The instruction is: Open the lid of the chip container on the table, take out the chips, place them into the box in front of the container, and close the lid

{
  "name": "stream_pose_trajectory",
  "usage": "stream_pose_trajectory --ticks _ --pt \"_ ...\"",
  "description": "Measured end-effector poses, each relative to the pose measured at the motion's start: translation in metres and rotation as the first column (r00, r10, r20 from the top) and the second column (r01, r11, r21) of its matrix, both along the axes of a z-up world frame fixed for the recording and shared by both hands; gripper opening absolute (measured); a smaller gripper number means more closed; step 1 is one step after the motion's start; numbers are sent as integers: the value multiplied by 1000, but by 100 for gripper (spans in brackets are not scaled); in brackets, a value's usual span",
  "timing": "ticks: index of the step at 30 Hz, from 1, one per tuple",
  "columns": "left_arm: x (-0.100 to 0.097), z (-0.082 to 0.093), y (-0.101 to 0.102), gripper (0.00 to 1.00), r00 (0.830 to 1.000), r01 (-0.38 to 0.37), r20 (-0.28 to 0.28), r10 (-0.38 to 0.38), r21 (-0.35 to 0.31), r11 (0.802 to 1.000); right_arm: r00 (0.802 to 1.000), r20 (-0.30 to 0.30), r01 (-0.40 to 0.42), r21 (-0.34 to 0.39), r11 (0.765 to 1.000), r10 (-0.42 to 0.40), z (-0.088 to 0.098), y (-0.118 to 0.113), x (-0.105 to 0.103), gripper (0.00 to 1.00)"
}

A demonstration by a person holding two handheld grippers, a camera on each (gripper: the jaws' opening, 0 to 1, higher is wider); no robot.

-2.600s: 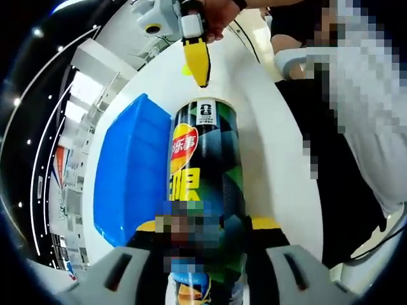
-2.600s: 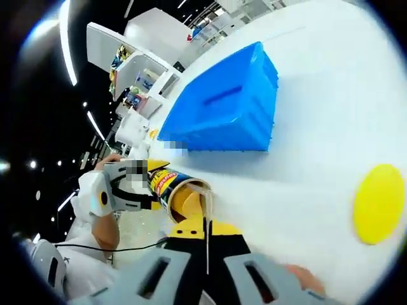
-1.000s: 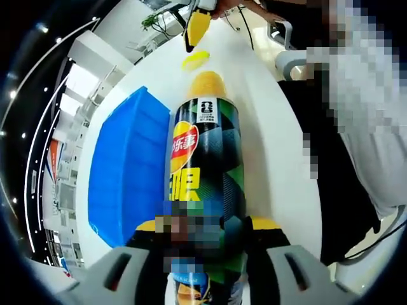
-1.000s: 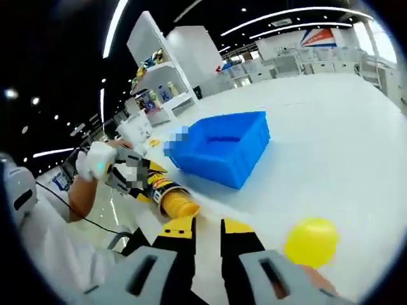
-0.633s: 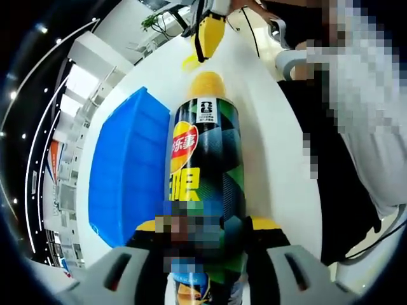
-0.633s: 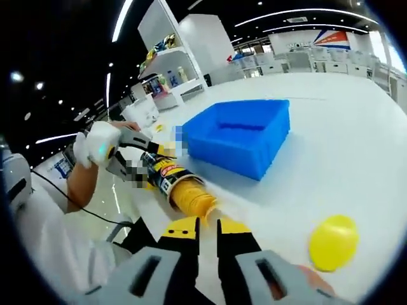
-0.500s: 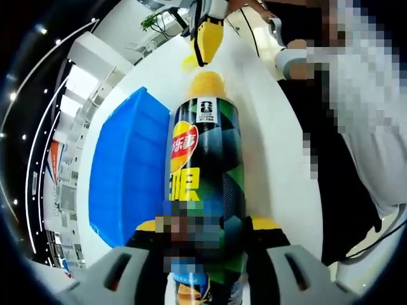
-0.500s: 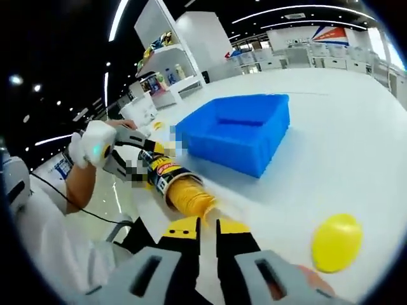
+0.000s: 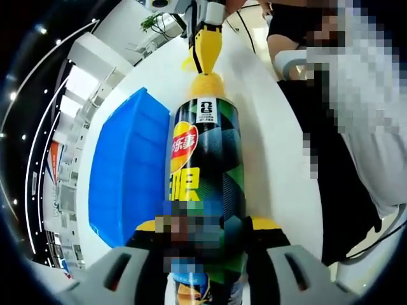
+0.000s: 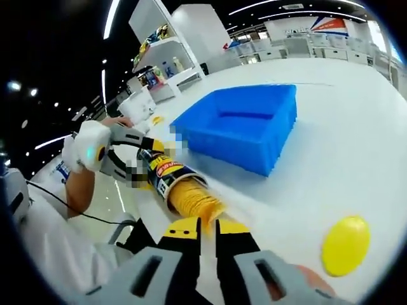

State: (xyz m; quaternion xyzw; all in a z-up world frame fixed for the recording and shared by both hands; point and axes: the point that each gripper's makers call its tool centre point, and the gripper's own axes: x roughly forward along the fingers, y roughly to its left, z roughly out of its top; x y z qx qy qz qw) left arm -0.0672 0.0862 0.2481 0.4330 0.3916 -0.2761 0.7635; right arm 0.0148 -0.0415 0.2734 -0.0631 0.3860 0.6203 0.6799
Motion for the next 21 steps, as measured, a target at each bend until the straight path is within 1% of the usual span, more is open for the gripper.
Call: stream_pose_trajectory --ticks 5,7,11,17,18,21 --pt "0 0 0 48 1000 0 0 0 2 1000 999 26 -19 -26 999 20 -5 -1 -2 5" --pt "0 0 0 48 1000 2 1 -2 1 1000 1000 6 -17 -21 1000 17 -4 0 -4 5" --pt "0 0 0 48 1000 2 1 -2 1 1000 1000 6 -9 -25 1000 9 -4 0 -6 3" --pt "0 0 0 48 1000 0 -3 0 -1 1000 999 39 5 -31 1000 -3 0 -1 -6 2" --pt "0 0 0 48 1000 0 -4 0 -1 1000 999 39 7 -29 1000 -6 1 -2 -5 2" --pt "0 -1 1 48 1000 1 -5 -1 -1 1000 999 15 29 -31 999 -29 3 -5 -6 2"
